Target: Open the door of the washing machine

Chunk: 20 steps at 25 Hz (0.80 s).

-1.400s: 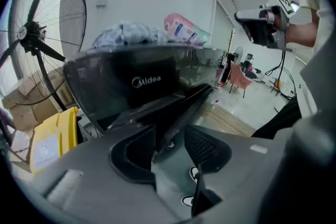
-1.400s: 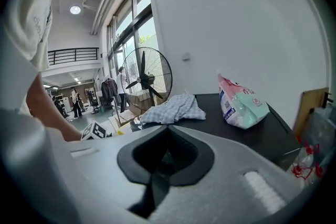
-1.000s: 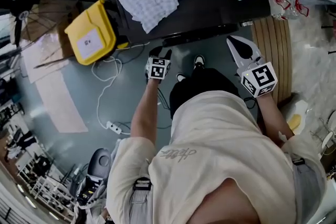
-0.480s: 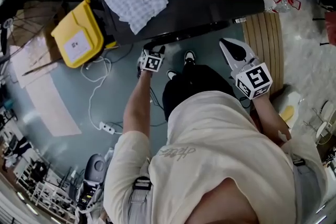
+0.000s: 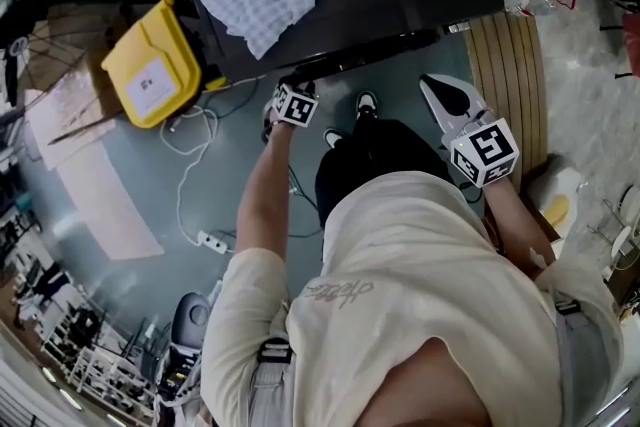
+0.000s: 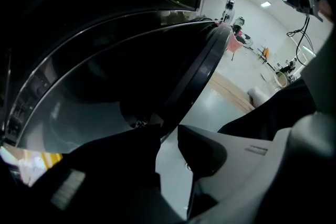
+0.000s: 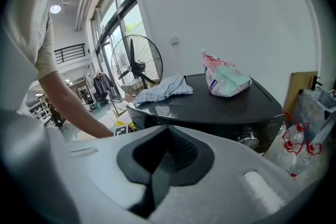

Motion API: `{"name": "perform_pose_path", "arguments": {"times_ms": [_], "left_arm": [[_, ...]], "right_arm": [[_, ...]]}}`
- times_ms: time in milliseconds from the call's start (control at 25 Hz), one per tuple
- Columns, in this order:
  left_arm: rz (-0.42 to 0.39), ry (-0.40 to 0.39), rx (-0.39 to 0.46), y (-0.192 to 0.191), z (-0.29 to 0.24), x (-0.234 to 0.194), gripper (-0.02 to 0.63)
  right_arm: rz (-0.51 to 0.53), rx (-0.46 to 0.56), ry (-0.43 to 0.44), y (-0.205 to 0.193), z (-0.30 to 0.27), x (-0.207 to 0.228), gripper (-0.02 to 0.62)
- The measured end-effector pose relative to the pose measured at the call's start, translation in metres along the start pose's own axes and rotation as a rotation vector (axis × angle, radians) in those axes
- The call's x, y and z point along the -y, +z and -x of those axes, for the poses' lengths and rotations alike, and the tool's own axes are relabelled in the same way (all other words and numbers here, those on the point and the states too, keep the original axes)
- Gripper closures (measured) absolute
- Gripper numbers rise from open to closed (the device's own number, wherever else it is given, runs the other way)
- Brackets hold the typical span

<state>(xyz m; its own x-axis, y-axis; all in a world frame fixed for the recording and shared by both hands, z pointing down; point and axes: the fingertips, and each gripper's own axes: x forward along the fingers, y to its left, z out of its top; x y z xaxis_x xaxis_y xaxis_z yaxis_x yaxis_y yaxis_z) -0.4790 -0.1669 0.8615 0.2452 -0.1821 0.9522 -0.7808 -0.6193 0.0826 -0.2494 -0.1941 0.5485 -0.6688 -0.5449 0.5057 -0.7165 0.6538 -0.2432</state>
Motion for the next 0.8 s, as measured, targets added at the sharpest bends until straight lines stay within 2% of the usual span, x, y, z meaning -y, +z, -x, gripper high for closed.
{"name": "perform_pose_path", "arguments": {"times_ms": [240, 440, 640, 800], "left_arm": [[0.004, 0.046, 0.000, -0.005, 0.000, 0.004, 0.502], [-0.011, -0.003, -0.005, -0.023, -0.001, 0.027, 0.501], [0.040, -0.014, 0.015, -0.039, -0.001, 0.057, 0.502], [-0.002, -0.011, 0.011, -0.051, 0.000, 0.082, 0.512]], "right_arm": [[0.004, 0.001, -0.043, -0.009, 0.010, 0.004, 0.594], [0.001, 0.005, -0.077, -0.015, 0.022, 0.002, 0.594], [0.009, 0.016, -0.094, -0.020, 0.030, -0.011, 0.594], [0.025, 0.037, -0.110, -0.025, 0.040, -0.032, 0.594]]}}
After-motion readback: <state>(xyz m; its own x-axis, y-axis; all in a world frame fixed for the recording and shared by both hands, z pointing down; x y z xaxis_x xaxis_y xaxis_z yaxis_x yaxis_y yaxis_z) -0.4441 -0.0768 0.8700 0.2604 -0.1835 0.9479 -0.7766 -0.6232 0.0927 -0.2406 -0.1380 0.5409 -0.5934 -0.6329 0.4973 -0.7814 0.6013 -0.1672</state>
